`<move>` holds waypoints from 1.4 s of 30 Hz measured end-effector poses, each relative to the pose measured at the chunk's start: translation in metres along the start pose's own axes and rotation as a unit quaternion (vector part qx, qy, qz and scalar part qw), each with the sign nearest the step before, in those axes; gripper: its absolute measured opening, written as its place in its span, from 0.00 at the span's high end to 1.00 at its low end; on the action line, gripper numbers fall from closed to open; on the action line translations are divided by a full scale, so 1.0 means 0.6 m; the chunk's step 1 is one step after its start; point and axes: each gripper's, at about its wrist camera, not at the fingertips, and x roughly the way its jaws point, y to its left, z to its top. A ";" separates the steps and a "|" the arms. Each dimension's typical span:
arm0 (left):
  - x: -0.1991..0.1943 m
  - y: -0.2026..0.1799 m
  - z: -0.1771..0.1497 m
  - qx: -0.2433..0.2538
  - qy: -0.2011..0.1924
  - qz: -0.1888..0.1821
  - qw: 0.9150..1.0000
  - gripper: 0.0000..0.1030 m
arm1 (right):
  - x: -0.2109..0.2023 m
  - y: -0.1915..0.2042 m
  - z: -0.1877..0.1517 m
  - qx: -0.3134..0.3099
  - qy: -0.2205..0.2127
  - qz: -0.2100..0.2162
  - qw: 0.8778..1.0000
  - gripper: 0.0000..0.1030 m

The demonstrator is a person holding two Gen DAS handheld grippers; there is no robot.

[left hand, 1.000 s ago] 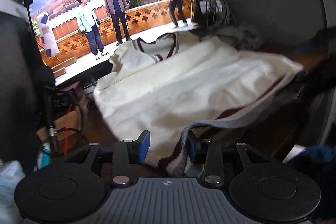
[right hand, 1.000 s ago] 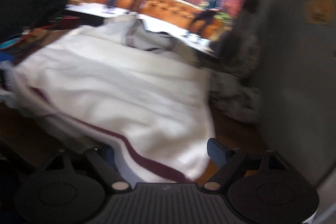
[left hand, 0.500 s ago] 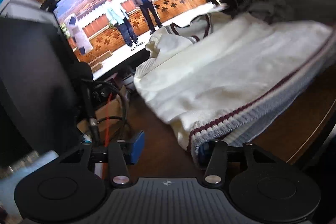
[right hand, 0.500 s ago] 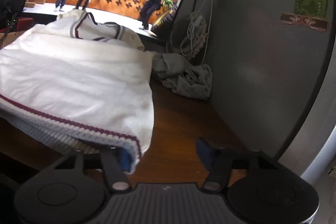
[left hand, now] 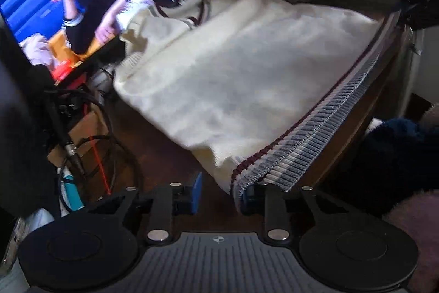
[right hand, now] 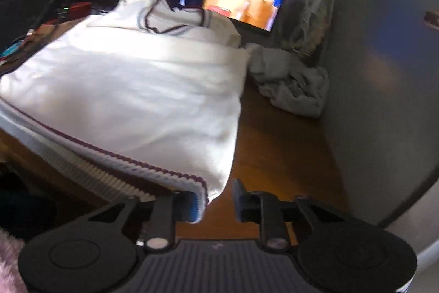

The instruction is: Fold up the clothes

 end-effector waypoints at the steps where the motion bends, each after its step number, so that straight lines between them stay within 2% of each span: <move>1: 0.000 -0.004 0.000 0.009 0.003 0.000 1.000 0.71 | -0.002 -0.002 0.000 -0.007 0.003 0.010 1.000 0.75; 6: -0.006 -0.012 -0.001 0.041 0.013 0.001 0.999 0.63 | -0.010 0.010 -0.016 -0.038 0.004 0.030 0.999 0.75; 9: -0.016 -0.016 -0.004 0.064 0.019 -0.005 0.998 0.59 | -0.017 0.012 -0.024 -0.053 0.006 0.044 0.998 0.68; 12: -0.020 -0.004 -0.002 0.065 0.026 -0.032 0.997 0.55 | -0.020 0.002 -0.023 -0.048 0.013 0.072 0.996 0.57; 17: -0.030 0.010 0.010 0.075 0.035 -0.075 0.994 0.52 | -0.023 -0.005 -0.007 -0.048 0.023 0.125 0.991 0.55; 20: -0.045 0.030 0.015 0.057 0.030 -0.105 0.992 0.51 | -0.033 -0.014 0.000 -0.042 0.020 0.160 0.986 0.55; 22: -0.056 0.048 0.010 0.029 0.024 -0.118 0.992 0.46 | -0.039 -0.030 0.000 -0.027 0.019 0.175 0.984 0.54; 24: -0.065 0.068 -0.003 -0.002 0.023 -0.126 0.992 0.45 | -0.042 -0.049 -0.005 -0.003 0.034 0.199 0.979 0.53; 29: -0.095 0.110 -0.033 -0.080 0.004 -0.126 0.989 0.45 | -0.027 -0.051 0.051 -0.002 -0.030 0.231 0.972 0.53; 34: -0.081 0.145 -0.002 -0.120 -0.045 -0.092 0.988 0.45 | -0.012 -0.054 0.107 -0.002 -0.094 0.262 0.961 0.53; 37: -0.051 0.145 0.029 -0.116 -0.069 -0.086 0.987 0.45 | -0.003 -0.055 0.140 -0.001 -0.133 0.279 0.951 0.52; 38: -0.042 0.138 0.037 -0.110 -0.076 -0.090 0.987 0.45 | 0.000 -0.055 0.152 -0.001 -0.145 0.285 0.947 0.49; 40: -0.024 0.122 0.047 -0.102 -0.083 -0.106 0.986 0.45 | 0.025 -0.047 0.192 -0.012 -0.159 0.294 0.943 0.33; 42: -0.006 0.108 0.049 -0.106 -0.083 -0.124 0.983 0.45 | 0.072 -0.027 0.250 -0.034 -0.159 0.300 0.940 0.32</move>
